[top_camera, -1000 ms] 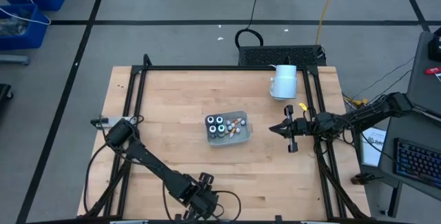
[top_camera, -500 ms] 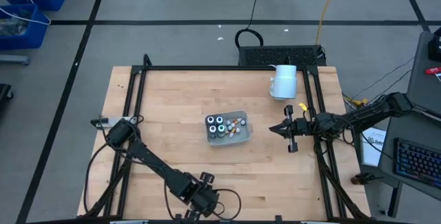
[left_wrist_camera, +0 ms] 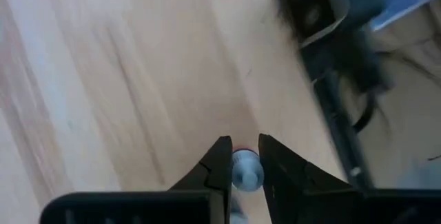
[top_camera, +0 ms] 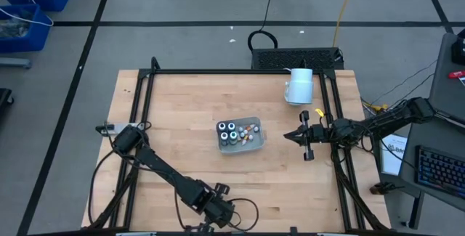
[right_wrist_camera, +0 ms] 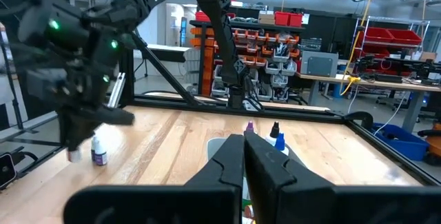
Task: Pick & Place food coloring
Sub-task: Put the small red food coloring bottle into the white bin
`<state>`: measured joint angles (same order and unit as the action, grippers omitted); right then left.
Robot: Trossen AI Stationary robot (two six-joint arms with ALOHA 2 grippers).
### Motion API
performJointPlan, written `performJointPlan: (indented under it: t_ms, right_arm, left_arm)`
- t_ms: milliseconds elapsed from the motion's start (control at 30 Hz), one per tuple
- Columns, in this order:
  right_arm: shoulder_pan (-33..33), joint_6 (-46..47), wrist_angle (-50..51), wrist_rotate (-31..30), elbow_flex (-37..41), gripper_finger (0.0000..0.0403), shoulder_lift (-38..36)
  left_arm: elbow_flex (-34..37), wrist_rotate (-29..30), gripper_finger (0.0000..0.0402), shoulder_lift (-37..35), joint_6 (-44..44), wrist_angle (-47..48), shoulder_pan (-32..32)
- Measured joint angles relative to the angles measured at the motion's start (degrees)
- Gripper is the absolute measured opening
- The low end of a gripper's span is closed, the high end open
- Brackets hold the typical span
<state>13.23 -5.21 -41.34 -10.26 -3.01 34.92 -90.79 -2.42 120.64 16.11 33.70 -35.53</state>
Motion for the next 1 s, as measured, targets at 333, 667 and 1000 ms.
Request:
performJointPlan:
  t_ms: [333,667,1000]
  right_arm:
    - [0.0,0.0,0.0,-0.1,0.0,0.0004,0.0]
    - [0.0,0.0,0.8,-0.1,0.0,0.0004,0.0]
    - [0.0,0.0,1.5,-0.1,0.0,0.0004,0.1]
  left_arm:
    - [-12.8,10.7,0.0055,-0.9,-15.9,14.4,-0.3]
    - [-6.8,2.8,0.0055,-11.0,-26.6,9.9,5.5]
    - [26.1,-0.6,0.0055,-40.5,-21.4,-9.7,13.1]
